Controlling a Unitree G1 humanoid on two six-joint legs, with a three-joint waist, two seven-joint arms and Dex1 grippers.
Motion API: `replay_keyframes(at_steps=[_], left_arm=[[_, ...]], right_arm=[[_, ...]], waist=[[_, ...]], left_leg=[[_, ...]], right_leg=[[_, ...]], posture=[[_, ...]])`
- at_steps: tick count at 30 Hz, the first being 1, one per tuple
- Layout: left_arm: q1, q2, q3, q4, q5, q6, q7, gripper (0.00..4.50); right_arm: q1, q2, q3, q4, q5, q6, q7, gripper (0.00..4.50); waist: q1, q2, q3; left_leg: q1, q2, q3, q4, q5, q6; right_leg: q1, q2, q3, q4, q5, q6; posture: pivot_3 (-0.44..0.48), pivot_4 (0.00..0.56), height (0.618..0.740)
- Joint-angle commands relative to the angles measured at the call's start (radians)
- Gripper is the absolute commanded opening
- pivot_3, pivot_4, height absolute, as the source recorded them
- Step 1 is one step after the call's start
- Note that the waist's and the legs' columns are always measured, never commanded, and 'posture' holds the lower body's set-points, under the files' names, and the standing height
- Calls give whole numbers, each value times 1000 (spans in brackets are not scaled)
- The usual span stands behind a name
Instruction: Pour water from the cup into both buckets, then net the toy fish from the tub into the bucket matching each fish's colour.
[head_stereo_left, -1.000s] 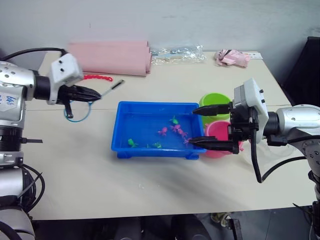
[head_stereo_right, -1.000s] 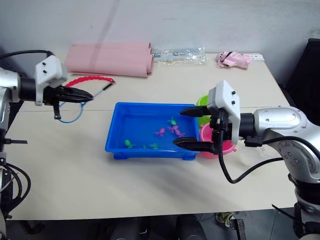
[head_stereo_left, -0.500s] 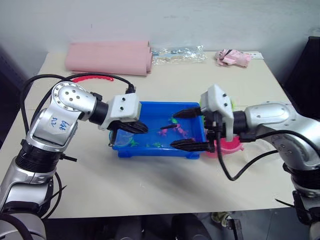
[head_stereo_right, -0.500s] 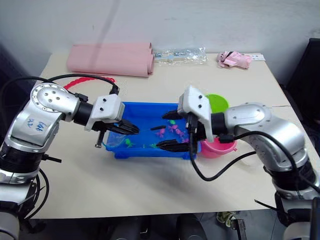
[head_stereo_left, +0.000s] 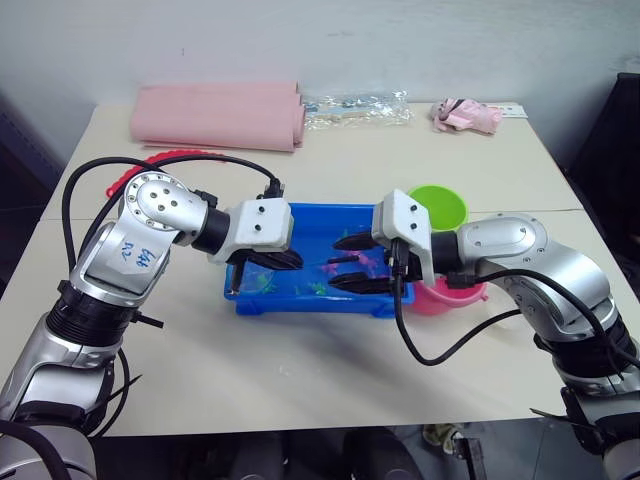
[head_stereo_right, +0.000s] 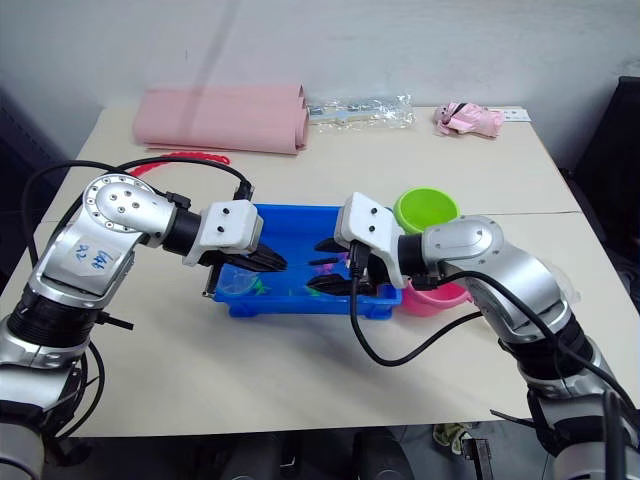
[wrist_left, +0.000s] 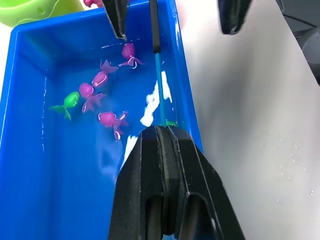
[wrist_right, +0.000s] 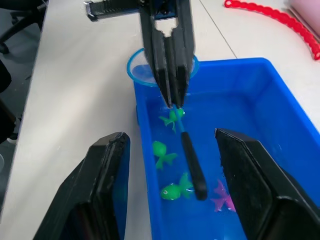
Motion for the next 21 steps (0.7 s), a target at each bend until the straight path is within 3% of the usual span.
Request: replay_keyframes(at_steps=[1, 2, 5, 8, 9, 16, 21], left_arm=[[-17, -10, 6, -22, -7, 3, 5, 0], [-16, -13, 5, -26, -7, 7, 6, 0], [-15, -15, 6, -33, -8, 13, 7, 0], [-18, -16, 10, -39, -16, 27, 6, 0], [-19, -17, 12, -42, -20, 32, 6, 0], [-46, -46, 55, -35, -83, 136, 17, 0], [-38, -40, 161, -19, -206, 228, 10, 1751]], right_arm=[[-1, 9, -11, -4, -16, -26, 14, 2905], [-1, 13, -13, -1, -17, -25, 16, 2905], [1, 13, -11, 1, -28, -30, 29, 1696], [6, 12, -8, 6, -44, -45, 42, 198], [7, 13, -9, 8, -48, -49, 45, 48], [9, 3, -22, 13, -66, -70, 72, 48], [-9, -42, -71, 4, -58, -61, 99, 0]], waist=[[0, 0, 0], [0, 0, 0], [-1, 0, 0], [0, 0, 0], [0, 0, 0], [0, 0, 0], [0, 0, 0]], left_leg=[[0, 0, 0, 0, 0, 0], [0, 0, 0, 0, 0, 0], [0, 0, 0, 0, 0, 0], [0, 0, 0, 0, 0, 0], [0, 0, 0, 0, 0, 0], [0, 0, 0, 1, 0, 0], [0, 0, 0, 1, 0, 0]], right_leg=[[0, 0, 0, 0, 0, 0], [0, 0, 0, 0, 0, 0], [0, 0, 0, 0, 0, 0], [0, 0, 0, 0, 0, 0], [0, 0, 0, 0, 0, 0], [0, 0, 0, 1, 0, 0], [0, 0, 0, 1, 0, 0]], posture=[[0, 150, 740], [0, 150, 740], [0, 150, 740], [0, 150, 740], [0, 150, 740], [0, 150, 740], [0, 150, 740]])
